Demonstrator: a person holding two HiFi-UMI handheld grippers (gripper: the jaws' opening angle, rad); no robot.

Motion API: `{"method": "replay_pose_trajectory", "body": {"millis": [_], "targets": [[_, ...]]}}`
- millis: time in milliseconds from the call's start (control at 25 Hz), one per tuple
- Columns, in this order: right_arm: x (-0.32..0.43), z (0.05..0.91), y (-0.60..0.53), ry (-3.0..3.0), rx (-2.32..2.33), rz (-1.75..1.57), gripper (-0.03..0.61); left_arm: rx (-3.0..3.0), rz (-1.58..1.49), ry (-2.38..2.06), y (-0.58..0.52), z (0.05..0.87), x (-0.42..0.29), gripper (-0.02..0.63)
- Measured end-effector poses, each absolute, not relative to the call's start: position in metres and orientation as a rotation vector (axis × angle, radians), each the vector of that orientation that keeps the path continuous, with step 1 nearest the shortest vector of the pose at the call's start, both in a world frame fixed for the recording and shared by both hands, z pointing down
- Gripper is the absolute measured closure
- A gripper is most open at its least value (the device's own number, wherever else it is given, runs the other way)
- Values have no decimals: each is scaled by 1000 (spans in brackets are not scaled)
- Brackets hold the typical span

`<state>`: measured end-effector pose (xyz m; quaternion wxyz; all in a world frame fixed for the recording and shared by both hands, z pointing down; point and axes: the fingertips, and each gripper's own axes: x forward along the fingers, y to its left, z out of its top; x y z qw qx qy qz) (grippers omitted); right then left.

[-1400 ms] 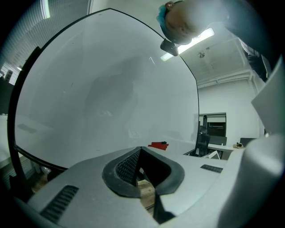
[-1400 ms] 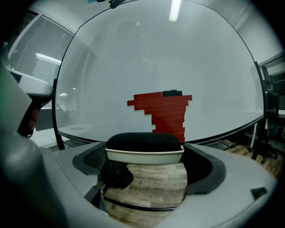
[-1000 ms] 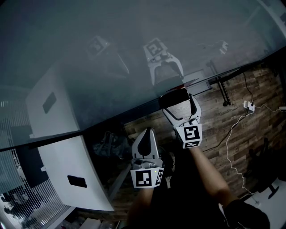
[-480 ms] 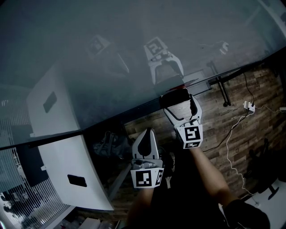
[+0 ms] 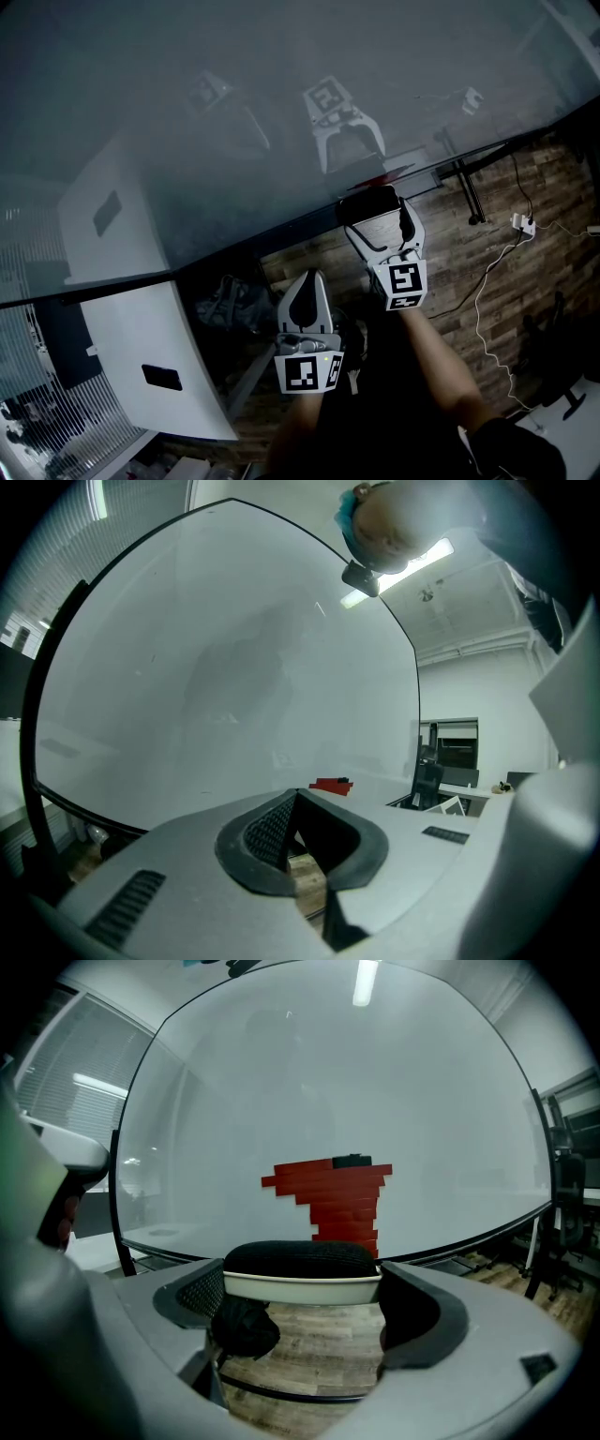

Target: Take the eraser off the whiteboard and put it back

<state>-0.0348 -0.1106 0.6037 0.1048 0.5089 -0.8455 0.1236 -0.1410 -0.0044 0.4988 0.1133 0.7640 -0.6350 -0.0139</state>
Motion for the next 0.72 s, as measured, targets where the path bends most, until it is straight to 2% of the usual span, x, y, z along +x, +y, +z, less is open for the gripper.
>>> {"method": "replay_pose_trajectory", "body": {"millis": [720], "targets": [[-31,590,-102,-2505,1495,368,58,2253,-44,-1867,0,480,-135,612]]}}
